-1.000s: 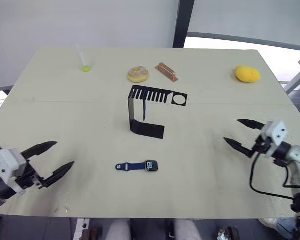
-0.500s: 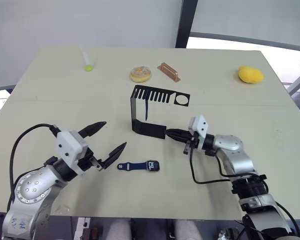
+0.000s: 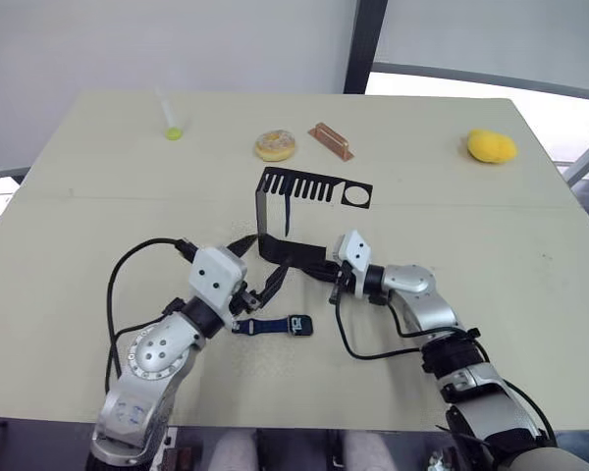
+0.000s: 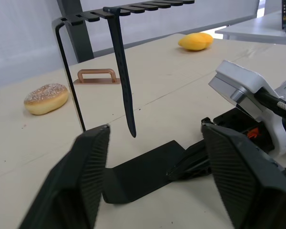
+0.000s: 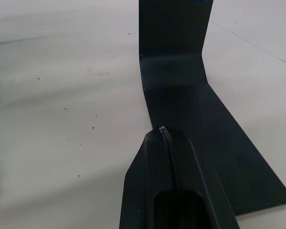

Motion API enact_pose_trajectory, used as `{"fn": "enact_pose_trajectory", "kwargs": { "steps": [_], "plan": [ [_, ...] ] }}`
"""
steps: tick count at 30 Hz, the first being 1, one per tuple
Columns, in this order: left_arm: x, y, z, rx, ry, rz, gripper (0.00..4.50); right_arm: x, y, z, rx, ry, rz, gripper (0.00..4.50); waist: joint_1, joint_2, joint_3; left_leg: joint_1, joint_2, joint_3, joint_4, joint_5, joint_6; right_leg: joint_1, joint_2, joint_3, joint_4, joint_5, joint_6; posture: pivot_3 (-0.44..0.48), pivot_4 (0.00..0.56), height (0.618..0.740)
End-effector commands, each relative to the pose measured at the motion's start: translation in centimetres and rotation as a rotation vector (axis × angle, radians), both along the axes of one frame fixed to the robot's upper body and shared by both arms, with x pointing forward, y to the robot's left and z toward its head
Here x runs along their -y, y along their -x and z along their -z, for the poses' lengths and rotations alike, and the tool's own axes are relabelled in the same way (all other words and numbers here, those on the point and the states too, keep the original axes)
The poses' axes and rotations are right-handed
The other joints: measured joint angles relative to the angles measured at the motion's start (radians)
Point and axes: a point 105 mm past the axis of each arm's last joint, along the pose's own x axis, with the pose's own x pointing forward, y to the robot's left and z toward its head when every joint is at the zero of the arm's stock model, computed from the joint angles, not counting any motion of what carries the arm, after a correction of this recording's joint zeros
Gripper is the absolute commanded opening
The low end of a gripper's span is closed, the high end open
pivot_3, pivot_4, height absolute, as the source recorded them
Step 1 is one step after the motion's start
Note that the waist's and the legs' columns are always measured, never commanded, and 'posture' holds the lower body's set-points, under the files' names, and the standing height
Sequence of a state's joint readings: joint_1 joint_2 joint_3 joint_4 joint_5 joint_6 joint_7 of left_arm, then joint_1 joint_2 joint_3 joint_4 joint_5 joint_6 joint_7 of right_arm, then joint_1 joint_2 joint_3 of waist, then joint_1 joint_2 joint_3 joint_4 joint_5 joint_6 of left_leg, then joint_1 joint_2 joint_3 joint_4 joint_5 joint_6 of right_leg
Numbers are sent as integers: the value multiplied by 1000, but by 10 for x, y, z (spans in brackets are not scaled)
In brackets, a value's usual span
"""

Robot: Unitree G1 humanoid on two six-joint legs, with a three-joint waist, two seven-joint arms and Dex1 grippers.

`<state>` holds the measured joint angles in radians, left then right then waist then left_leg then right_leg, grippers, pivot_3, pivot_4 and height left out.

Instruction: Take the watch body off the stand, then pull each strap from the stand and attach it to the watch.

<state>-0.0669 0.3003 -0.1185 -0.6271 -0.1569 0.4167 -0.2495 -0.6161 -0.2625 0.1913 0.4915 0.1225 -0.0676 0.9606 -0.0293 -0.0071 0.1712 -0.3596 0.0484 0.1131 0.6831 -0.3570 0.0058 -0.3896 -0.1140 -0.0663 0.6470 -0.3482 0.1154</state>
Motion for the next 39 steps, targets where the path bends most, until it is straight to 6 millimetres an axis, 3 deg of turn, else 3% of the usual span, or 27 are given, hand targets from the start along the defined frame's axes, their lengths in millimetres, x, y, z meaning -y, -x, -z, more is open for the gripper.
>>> {"fn": "enact_pose_trajectory", "kwargs": {
  "steps": [1,16,32,39],
  "plan": [
    [2,-7,-7,59,-4,-42,2707,-5,-2,-7,32,-16,1,0,0,0,0,0,0,0,0,0,0,0,0,-1,0,0,0,0,150,740],
    [37,-40,-11,89,1,-38,2707,-3,-6,-1,19,-2,37,0,2,0,0,0,0,0,0,0,0,0,-1,-3,1,0,0,0,150,740],
    [35,-60,-16,105,12,-99,2707,1,-18,-3,-2,-50,124,0,1,0,0,0,0,0,1,0,0,0,-1,-4,1,0,0,0,150,740],
    [32,-59,-15,104,6,-112,2707,-2,-3,-25,18,-150,11,0,2,0,0,0,0,0,0,0,0,0,-1,-4,1,0,0,0,150,740]
  ]
}}
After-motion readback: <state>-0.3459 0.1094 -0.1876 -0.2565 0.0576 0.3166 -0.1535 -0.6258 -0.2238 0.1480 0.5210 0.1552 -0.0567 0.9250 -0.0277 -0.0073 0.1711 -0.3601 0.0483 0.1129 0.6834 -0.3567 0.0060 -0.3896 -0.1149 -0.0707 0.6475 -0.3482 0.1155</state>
